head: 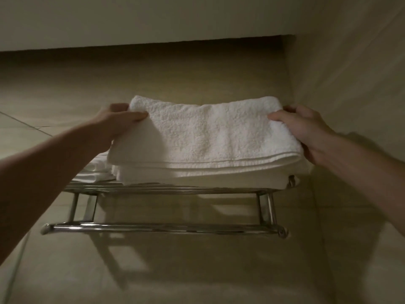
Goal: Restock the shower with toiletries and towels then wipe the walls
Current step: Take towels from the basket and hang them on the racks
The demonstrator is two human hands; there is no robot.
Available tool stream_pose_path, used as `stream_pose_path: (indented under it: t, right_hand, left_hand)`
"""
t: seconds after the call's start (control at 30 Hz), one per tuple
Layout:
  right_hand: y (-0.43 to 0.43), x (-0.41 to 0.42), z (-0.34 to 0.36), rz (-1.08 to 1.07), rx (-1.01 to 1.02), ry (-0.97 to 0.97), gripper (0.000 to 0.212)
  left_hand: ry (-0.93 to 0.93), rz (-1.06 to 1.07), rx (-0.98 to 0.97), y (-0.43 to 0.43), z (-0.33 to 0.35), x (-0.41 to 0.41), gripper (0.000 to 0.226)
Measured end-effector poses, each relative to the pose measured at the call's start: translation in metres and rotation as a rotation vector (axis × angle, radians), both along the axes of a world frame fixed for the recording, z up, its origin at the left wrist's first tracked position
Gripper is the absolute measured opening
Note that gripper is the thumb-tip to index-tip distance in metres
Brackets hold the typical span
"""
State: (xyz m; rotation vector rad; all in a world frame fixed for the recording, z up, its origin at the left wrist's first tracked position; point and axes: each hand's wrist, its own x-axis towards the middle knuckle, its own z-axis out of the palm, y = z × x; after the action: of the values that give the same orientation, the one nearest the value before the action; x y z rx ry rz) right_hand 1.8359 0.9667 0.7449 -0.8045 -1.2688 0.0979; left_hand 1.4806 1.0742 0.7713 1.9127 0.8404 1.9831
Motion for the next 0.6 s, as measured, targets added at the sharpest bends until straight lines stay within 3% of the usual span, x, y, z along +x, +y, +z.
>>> stream_pose_path:
  t: [0.1,0.23,0.4,0.47,0.6]
  right_hand:
    - [0.020,0.007,0.001,-0.015,-0.032,-0.012,0.043]
    - [0.039,0.013,0.001,-0.068,-0.076,-0.028,0.039]
    - [0.061,0.014,-0.003,-0.125,-0.143,-0.033,0.022]
    - [0.066,0.013,-0.006,-0.164,-0.182,-0.039,0.021]
    - [0.074,0.014,-0.007,-0.435,-0.195,-0.265,0.022]
  left_hand:
    - [0.017,0.082,-0.040,0.020,0.007,0.009,0.022]
    - [0.123,0.318,-0.010,0.045,0.014,0.025,0.058]
    - [0.301,0.501,-0.073,0.067,0.010,0.036,0.046]
    - [0.397,0.611,-0.001,0.071,0.007,0.042,0.040]
    - [0.525,0.813,0.175,0.054,-0.008,0.055,0.035]
